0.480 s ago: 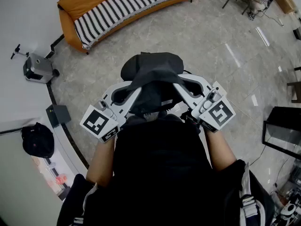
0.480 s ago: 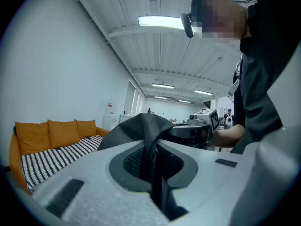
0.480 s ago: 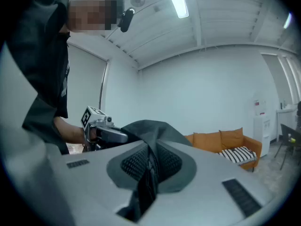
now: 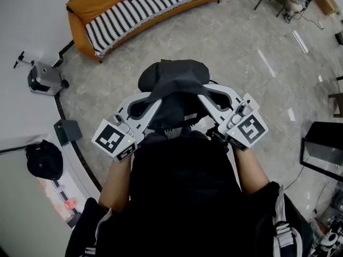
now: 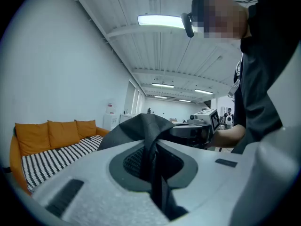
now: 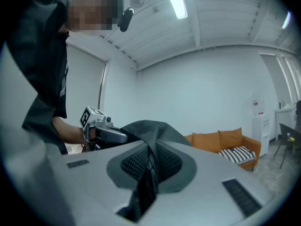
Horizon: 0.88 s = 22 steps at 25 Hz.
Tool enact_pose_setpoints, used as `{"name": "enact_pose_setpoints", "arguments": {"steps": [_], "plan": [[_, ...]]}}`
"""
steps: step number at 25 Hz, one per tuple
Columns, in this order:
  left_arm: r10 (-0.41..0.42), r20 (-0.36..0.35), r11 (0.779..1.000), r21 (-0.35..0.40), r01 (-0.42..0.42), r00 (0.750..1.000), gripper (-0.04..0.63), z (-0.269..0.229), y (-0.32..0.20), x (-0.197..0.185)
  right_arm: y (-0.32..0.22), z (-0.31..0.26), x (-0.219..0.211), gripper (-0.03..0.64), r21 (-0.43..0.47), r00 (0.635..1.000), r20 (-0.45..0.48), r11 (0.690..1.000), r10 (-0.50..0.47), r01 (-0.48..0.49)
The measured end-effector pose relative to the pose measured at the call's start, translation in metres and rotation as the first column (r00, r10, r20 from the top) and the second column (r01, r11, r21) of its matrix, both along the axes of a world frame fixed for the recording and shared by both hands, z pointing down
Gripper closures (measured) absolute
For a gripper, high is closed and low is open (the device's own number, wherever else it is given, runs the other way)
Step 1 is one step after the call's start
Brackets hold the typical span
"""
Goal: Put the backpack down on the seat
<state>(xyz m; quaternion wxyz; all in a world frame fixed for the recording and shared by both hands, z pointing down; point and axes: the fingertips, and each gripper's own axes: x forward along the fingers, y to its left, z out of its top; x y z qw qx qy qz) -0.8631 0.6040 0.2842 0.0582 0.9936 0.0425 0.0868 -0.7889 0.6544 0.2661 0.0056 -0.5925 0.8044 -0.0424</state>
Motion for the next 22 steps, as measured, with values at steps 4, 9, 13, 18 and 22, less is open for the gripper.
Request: {"name": "enact_pose_setpoints", "arguments": {"steps": [4, 9, 13, 18, 22], "plan": [[-0.007, 0.006, 1.0, -0.002, 0.007, 1.0, 0.566, 0.002, -0.001, 0.001, 0.0, 0.003, 0.001, 0.574, -0.001, 1.0, 0.005, 1.0, 0.009, -0.009], [-0.015, 0.011, 1.0, -0.002, 0.015, 1.0, 0.566, 0.003, -0.002, 0.004, 0.0, 0.004, 0.004, 0.574, -0.001, 1.0, 0.014, 1.0, 0.014, -0.014], [-0.025, 0.019, 1.0, -0.011, 0.026, 1.0, 0.566, 0.003, 0.003, 0.021, 0.006, 0.005, 0.021, 0.574, -0.003, 1.0, 0.016, 1.0, 0.011, -0.01], [-0.029, 0.018, 0.999, -0.024, 0.03, 0.999, 0.566, 0.01, 0.006, 0.031, 0.011, 0.007, 0.031, 0.574, -0.003, 1.0, 0.013, 1.0, 0.009, -0.009], [-0.027, 0.016, 0.999, -0.034, 0.027, 1.0, 0.566, 0.014, 0.001, 0.038, 0.004, 0.012, 0.038, 0.574, -0.006, 1.0, -0.001, 1.0, 0.017, -0.017]]}}
